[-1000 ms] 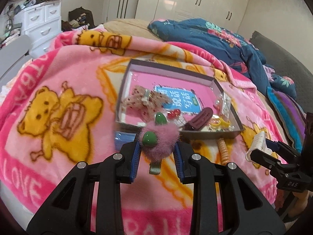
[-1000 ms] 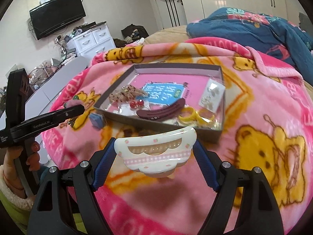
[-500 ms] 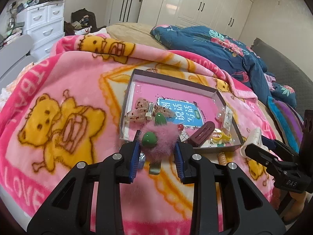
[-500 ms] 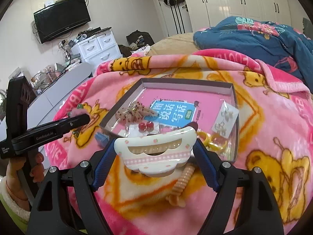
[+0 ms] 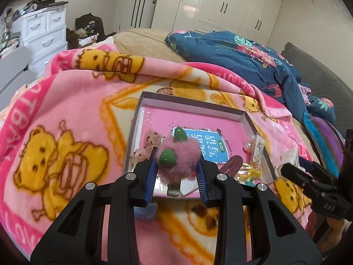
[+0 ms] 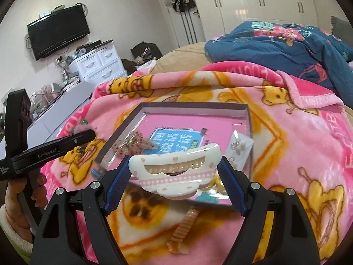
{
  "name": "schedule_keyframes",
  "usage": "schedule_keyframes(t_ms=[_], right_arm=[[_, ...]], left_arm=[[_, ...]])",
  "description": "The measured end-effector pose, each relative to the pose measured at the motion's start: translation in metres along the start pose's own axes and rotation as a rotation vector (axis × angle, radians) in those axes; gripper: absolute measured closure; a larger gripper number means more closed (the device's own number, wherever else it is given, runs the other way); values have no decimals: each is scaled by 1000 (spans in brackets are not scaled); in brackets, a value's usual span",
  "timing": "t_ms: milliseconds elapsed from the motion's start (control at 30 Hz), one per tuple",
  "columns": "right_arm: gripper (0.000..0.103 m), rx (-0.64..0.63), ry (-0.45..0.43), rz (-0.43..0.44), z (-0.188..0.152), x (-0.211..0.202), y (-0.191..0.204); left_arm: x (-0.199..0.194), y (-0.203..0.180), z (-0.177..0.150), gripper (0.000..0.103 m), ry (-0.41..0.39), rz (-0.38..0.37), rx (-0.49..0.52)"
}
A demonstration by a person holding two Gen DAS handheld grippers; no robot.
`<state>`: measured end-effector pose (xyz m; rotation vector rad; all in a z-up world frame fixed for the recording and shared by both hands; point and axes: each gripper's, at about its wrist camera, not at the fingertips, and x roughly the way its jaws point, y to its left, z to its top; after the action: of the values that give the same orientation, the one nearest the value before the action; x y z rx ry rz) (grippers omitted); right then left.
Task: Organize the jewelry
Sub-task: 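Carry the pompom clip over the tray with left tool while right tool carries white claw clip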
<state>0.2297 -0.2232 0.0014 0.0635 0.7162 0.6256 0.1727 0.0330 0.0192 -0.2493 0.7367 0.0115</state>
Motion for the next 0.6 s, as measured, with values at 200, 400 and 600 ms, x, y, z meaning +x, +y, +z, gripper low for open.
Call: schedule_keyframes(t_ms=[200, 400, 600], right_arm=[[26, 29, -15, -37, 8, 2, -18], [26, 41, -16, -71, 13, 9, -30], [25, 56, 7, -84, 11, 26, -38]], left_arm=[[17, -6, 6, 80, 18, -20, 6], [36, -15, 11, 80, 36, -24, 19], [59, -18, 8, 80, 72, -14, 30]])
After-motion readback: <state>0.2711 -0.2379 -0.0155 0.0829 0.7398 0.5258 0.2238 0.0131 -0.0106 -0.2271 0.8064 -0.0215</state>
